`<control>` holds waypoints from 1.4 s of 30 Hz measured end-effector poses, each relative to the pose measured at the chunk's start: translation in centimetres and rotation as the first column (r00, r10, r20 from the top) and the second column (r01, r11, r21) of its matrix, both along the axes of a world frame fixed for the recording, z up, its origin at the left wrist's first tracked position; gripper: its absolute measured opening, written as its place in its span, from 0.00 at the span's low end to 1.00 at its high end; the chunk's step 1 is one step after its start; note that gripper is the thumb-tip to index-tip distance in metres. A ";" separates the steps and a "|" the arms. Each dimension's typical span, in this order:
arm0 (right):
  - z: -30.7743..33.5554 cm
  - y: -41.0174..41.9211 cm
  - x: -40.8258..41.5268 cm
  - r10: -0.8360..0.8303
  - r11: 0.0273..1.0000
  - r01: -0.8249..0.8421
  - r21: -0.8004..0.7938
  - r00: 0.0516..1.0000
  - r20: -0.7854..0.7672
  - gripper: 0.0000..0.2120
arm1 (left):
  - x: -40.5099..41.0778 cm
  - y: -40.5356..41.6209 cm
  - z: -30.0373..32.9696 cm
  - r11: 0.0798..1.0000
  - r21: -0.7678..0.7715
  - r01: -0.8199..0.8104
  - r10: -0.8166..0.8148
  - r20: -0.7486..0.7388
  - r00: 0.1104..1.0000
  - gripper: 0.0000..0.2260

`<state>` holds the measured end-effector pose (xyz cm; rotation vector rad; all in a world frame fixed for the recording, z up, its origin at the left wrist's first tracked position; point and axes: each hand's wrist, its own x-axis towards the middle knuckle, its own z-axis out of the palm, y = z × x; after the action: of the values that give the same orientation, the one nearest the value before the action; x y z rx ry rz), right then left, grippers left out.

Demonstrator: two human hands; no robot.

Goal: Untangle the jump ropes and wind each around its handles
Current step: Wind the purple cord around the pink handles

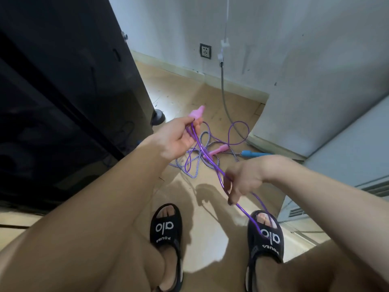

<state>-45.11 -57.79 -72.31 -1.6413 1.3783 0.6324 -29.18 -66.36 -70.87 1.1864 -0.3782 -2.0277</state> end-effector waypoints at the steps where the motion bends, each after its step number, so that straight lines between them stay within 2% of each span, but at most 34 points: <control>1: 0.0 -0.2 -0.1 -0.051 0.994 0.052 -0.094 0.999 0.003 0.28 | -0.2 0.1 0.1 1.000 -0.009 0.005 -0.005 0.003 1.000 0.09; 2: 0.1 -0.5 -0.3 -0.145 0.971 0.159 -0.179 0.985 0.093 0.33 | -0.4 0.2 0.1 1.000 -0.021 0.015 -0.015 0.003 1.000 0.09; 3: 0.6 -0.7 -0.2 -0.241 0.922 0.297 -0.250 0.943 0.230 0.33 | -0.6 0.3 0.1 0.999 -0.028 0.024 -0.024 0.004 1.000 0.10; 4: 0.9 -0.9 0.1 -0.330 0.840 0.447 -0.308 0.871 0.364 0.29 | -0.8 0.4 0.2 0.999 -0.029 0.031 -0.031 0.005 1.000 0.11; 6: 1.6 -1.4 1.0 -0.429 0.617 0.688 -0.381 0.700 0.570 0.22 | -1.1 0.8 0.3 0.999 -0.020 0.045 -0.045 0.008 0.999 0.12; 7: 1.8 -1.6 1.5 -0.447 0.534 0.759 -0.373 0.628 0.638 0.19 | -1.3 1.0 0.4 0.998 -0.024 0.061 -0.061 0.021 0.998 0.11; 8: 1.9 -1.6 2.0 -0.445 0.501 0.792 -0.350 0.582 0.680 0.17 | -1.4 1.3 0.5 0.996 -0.035 0.087 -0.086 0.035 0.996 0.10; 9: 1.8 -1.6 2.5 -0.440 0.507 0.796 -0.331 0.569 0.695 0.14 | -1.5 1.6 0.8 0.993 -0.049 0.110 -0.107 0.053 0.993 0.10; 12: 1.5 -1.2 3.4 -0.420 0.529 0.768 -0.361 0.607 0.675 0.10 | -1.4 2.2 1.3 0.989 -0.100 0.106 -0.097 0.090 0.991 0.09; 16: 1.4 -0.8 4.0 -0.359 0.468 0.732 -0.496 0.670 0.650 0.05 | -0.9 2.3 1.4 0.995 -0.093 0.017 -0.010 0.072 0.997 0.05; 21: 0.2 -0.5 5.0 -0.340 0.405 0.713 -0.573 0.699 0.629 0.07 | -0.9 2.8 1.5 0.991 -0.089 0.100 -0.090 0.117 0.989 0.06; 24: 0.3 -0.3 5.1 -0.346 0.420 0.722 -0.549 0.687 0.638 0.08 | -1.0 3.1 1.3 0.994 -0.059 0.087 -0.079 0.125 0.989 0.09; 26: 0.6 0.0 4.8 -0.325 0.445 0.691 -0.569 0.717 0.616 0.11 | -1.0 3.2 1.3 0.996 -0.035 0.078 -0.073 0.113 0.991 0.09; 29: 1.0 0.8 4.5 -0.250 0.517 0.604 -0.607 0.784 0.568 0.08 | -0.5 2.8 1.2 0.999 -0.023 0.036 -0.033 0.105 0.994 0.12; 31: 1.3 1.6 4.2 -0.155 0.611 0.467 -0.639 0.863 0.482 0.10 | 0.3 2.4 1.0 1.000 -0.011 -0.013 0.014 0.083 0.996 0.13; 32: 1.5 2.2 4.1 -0.092 0.694 0.361 -0.623 0.903 0.420 0.11 | 0.7 2.2 0.9 1.000 0.003 -0.018 0.018 0.090 0.996 0.13; 33: 1.6 2.7 3.9 -0.027 0.795 0.234 -0.560 0.936 0.352 0.12 | 1.1 1.9 0.7 1.000 0.019 -0.020 0.018 0.112 0.994 0.12; 35: 1.5 3.9 3.5 0.087 0.956 -0.025 -0.293 0.976 0.199 0.08 | 1.8 1.7 0.3 0.998 0.033 -0.044 0.038 0.152 0.988 0.12; 37: 1.3 4.8 3.3 0.202 0.979 -0.202 -0.019 0.979 0.003 0.06 | 2.1 1.5 0.2 0.998 0.026 -0.061 0.056 0.175 0.983 0.12; 38: 1.4 5.0 3.1 0.251 0.968 -0.249 0.031 0.965 -0.070 0.06 | 2.1 1.5 0.3 0.998 0.025 -0.066 0.061 0.164 0.985 0.12; 39: 1.3 4.7 2.9 0.256 0.967 -0.256 0.015 0.962 -0.099 0.08 | 2.0 1.6 0.3 0.997 0.027 -0.072 0.067 0.146 0.987 0.13; 40: 1.2 4.2 2.5 0.179 0.982 -0.181 -0.052 0.983 -0.043 0.11 | 1.8 1.7 0.4 0.997 0.025 -0.078 0.074 0.126 0.989 0.13; 41: 1.0 3.5 2.3 -0.004 0.995 0.016 -0.100 0.993 0.117 0.14 | 1.5 1.9 0.5 0.997 0.017 -0.074 0.071 0.117 0.991 0.13; 42: 1.1 2.9 2.4 -0.229 0.962 0.266 -0.068 0.914 0.336 0.18 | 1.2 2.1 0.7 0.998 0.007 -0.059 0.057 0.117 0.992 0.13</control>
<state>-42.70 -54.88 -71.24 -1.5410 1.3631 0.1276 -27.98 -64.25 -70.17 1.3109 -0.3860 -1.9183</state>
